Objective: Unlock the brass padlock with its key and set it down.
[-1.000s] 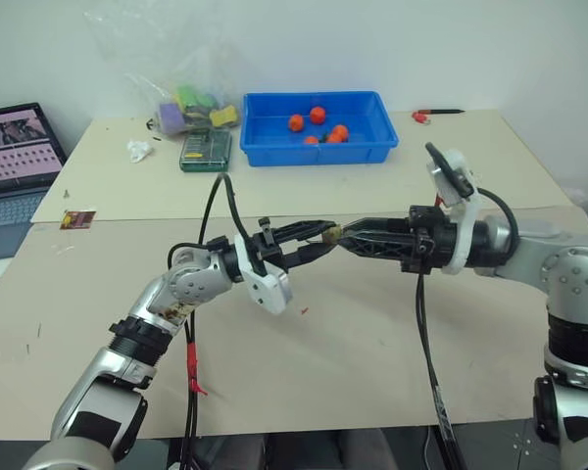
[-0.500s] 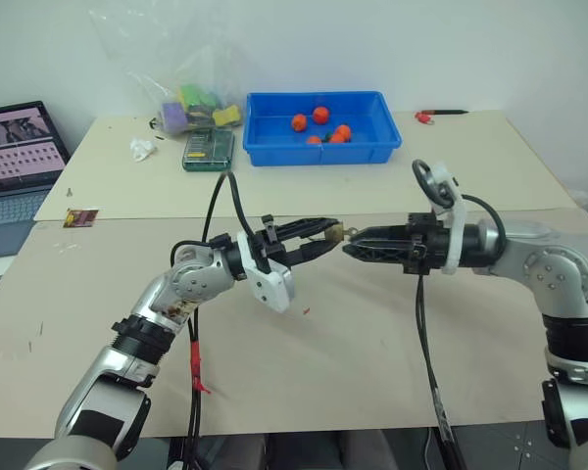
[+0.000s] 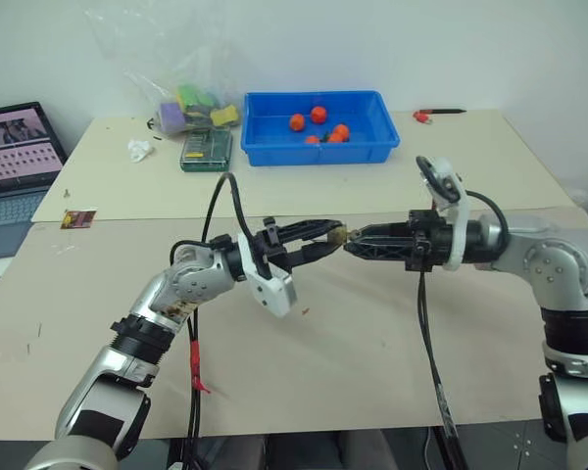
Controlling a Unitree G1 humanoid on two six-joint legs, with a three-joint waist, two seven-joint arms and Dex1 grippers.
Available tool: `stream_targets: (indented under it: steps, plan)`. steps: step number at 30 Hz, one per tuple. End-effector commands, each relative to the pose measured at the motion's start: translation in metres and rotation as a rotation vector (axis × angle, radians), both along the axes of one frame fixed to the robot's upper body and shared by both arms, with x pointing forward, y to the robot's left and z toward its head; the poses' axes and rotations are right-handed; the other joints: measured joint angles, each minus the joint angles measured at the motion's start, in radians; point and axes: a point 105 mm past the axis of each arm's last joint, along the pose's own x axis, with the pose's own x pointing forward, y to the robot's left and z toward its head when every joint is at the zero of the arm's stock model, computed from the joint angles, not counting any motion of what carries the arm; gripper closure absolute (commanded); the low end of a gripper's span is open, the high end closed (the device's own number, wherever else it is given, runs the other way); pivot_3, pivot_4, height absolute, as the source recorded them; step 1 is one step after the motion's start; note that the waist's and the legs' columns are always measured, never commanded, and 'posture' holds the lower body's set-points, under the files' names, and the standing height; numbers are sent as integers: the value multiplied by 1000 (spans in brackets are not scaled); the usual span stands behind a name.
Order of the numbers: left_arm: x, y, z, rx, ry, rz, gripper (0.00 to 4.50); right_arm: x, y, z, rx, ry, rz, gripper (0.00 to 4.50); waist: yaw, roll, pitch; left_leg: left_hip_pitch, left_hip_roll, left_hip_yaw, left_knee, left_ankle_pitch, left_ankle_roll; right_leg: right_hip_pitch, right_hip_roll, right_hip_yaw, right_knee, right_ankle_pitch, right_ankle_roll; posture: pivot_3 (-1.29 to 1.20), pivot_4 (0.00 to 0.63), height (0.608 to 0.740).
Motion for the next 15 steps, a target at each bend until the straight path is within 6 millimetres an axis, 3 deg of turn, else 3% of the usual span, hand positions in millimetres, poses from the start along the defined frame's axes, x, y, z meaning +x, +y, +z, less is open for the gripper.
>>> stream_targets:
  steps: [1, 15]
  plan:
    - [-5, -3, 10, -12, -48, -24, 3681, -12, 3, 27, 44, -69, 63, 2257, 0, 0, 0, 0, 0, 0, 0, 0, 0, 0, 0, 0, 0, 0, 0, 0, 150, 740]
    - [-1, -6, 12, -28, -43, -13, 3681, -10, 11, 15, -1, -72, 48, 2257, 0, 0, 0, 0, 0, 0, 0, 0, 0, 0, 0, 0, 0, 0, 0, 0, 150, 740]
